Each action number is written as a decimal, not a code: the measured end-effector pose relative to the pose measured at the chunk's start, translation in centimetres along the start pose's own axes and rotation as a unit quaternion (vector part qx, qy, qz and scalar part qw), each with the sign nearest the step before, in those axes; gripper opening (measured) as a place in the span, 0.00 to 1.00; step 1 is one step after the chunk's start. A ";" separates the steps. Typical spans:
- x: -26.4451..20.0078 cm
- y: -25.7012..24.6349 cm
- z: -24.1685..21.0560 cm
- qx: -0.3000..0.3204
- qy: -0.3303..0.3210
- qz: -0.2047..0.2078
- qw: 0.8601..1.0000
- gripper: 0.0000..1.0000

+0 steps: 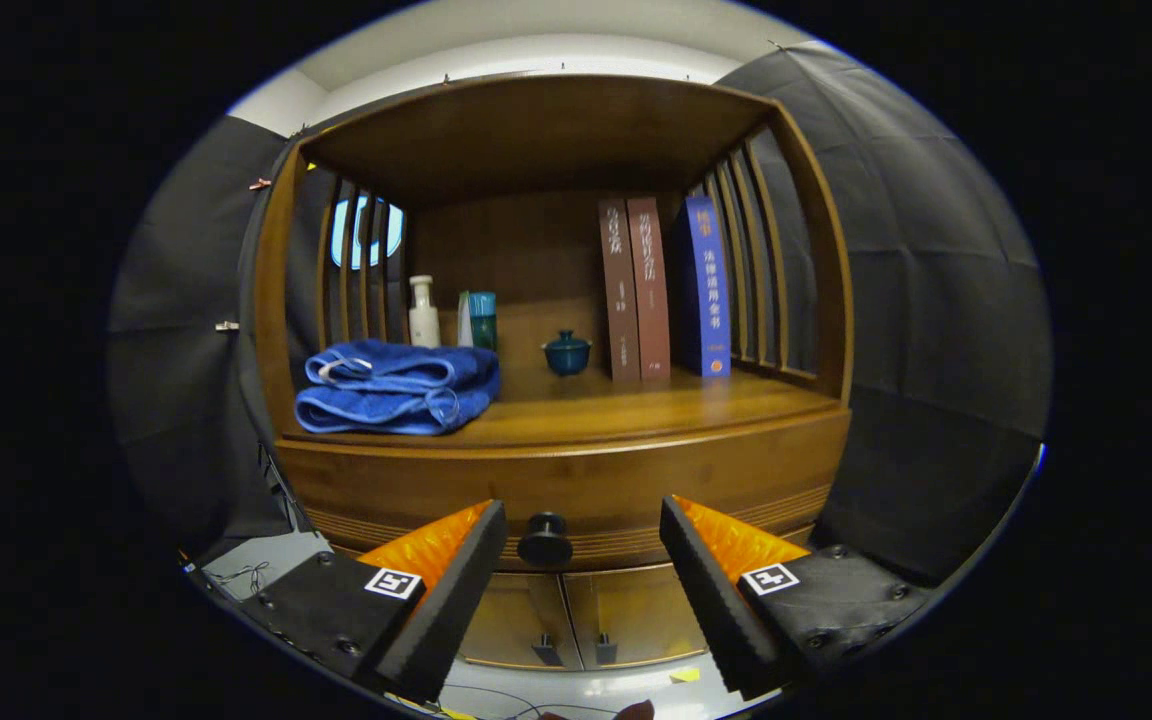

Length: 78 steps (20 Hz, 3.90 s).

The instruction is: Pull open the drawer, take out the items inside it, and place them on the countertop above the cabinet.

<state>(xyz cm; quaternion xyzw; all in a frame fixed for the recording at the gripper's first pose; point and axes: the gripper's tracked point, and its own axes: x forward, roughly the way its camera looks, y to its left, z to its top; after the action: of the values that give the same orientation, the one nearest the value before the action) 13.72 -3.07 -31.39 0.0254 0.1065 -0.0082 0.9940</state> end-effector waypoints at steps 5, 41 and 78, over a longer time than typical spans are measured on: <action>3.8 1.0 -3.8 0.005 0.030 0.010 0.999 0.91; -13.6 1.2 -8.6 -0.012 0.062 0.016 0.998 0.28; 1.1 0.3 -5.0 0.041 0.434 -0.001 0.900 0.79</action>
<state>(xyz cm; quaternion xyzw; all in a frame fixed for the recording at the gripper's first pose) 13.73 -2.56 -36.50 0.0674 0.5273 -0.0020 0.8470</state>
